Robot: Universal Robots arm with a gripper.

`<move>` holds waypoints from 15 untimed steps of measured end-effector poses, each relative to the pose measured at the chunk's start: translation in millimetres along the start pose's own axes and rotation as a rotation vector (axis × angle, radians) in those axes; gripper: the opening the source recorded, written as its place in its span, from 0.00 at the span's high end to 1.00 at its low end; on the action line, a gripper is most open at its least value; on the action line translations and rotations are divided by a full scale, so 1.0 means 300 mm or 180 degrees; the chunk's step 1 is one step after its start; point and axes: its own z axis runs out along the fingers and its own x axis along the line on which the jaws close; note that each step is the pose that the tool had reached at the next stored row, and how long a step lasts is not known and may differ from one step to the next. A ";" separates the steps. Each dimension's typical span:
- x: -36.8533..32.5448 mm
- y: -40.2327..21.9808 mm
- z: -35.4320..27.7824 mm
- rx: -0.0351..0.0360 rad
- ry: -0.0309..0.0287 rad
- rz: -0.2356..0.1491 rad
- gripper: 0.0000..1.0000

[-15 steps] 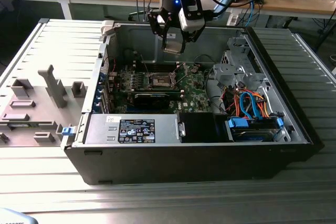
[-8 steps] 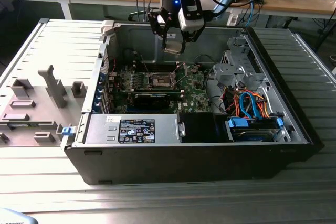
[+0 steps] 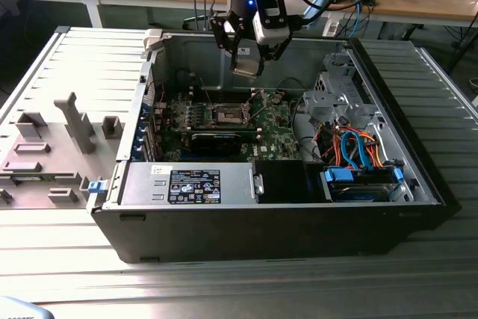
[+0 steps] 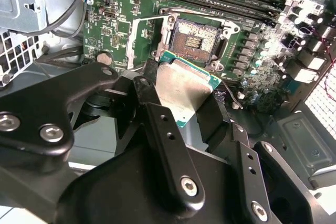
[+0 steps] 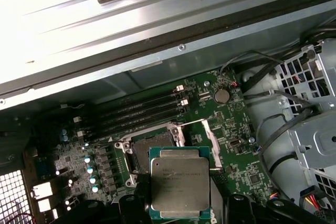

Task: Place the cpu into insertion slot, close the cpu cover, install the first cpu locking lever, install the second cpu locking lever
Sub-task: 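Place the cpu into insertion slot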

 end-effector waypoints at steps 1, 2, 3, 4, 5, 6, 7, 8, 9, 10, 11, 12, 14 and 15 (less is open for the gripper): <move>0.000 0.000 0.000 0.0000 -0.0001 0.0006 0.45; 0.000 0.000 0.000 0.0000 -0.0001 0.0010 0.45; 0.000 0.000 0.000 0.0000 -0.0002 0.0017 0.45; 0.000 0.000 0.000 -0.0001 -0.0002 0.0022 0.45; 0.000 0.000 0.000 -0.0001 -0.0003 0.0029 0.45; 0.000 0.000 0.000 -0.0001 -0.0004 0.0038 0.45; 0.000 0.000 0.000 -0.0001 -0.0004 0.0043 0.45; 0.000 0.000 0.000 -0.0001 -0.0004 0.0047 0.45; 0.000 0.000 0.000 -0.0001 -0.0005 0.0057 0.45; 0.000 0.000 0.000 -0.0002 -0.0006 0.0063 0.45; 0.000 0.000 0.000 -0.0002 -0.0006 0.0067 0.45; 0.000 0.000 0.000 -0.0002 -0.0007 0.0076 0.45; 0.000 0.000 0.000 -0.0002 -0.0008 0.0086 0.45; 0.000 0.000 0.000 -0.0002 -0.0008 0.0092 0.45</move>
